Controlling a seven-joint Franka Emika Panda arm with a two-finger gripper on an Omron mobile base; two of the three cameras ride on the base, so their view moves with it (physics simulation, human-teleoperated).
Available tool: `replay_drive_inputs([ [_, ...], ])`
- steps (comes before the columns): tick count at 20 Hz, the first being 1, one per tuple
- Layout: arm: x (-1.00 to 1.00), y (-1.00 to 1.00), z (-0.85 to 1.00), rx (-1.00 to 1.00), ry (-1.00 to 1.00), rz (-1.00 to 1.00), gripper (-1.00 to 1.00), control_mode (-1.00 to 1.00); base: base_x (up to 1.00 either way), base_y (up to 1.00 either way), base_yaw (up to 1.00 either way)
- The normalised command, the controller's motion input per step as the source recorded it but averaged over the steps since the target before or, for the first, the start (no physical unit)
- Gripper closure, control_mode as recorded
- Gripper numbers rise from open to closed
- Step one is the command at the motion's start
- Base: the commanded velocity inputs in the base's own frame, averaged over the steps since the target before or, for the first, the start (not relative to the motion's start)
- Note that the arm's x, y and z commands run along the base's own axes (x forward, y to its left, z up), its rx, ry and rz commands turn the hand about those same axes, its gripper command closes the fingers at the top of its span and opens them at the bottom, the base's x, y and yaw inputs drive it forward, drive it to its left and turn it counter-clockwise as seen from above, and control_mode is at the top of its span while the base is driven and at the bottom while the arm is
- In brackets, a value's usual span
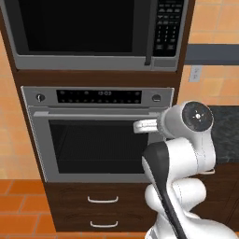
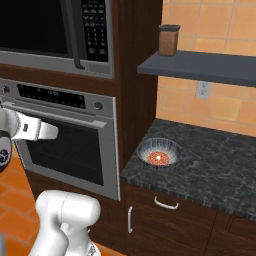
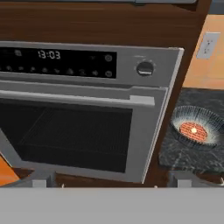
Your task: Open the microwave, place the bowl with waffle inside the microwave, then close the microwave door and turn it on.
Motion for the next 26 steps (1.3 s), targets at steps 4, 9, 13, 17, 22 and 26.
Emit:
replay_drive_inputs([
  [4,0.12,0.39,0.5,0.0,-0.29,-0.11,-1.0,-1.0,0.0,0.0,0.0],
  [9,0.11,0.18,0.53,0.0,-0.3,-0.1,-1.0,-1.0,0.0,0.0,0.0],
  [13,0.09,0.0,0.57,0.0,-0.23,-0.1,-1.0,-1.0,0.0,0.0,0.0],
  [17,0.02,-0.03,0.48,0.0,-0.19,-0.08,-1.0,-1.0,0.0,0.0,0.0],
  [22,0.0,-0.16,0.5,0.0,-0.16,-0.01,-1.0,-1.0,0.0,0.0,0.0],
  [26,0.0,-0.44,0.35,0.0,-0.13,0.0,-1.0,-1.0,0.0,0.0,0.0],
])
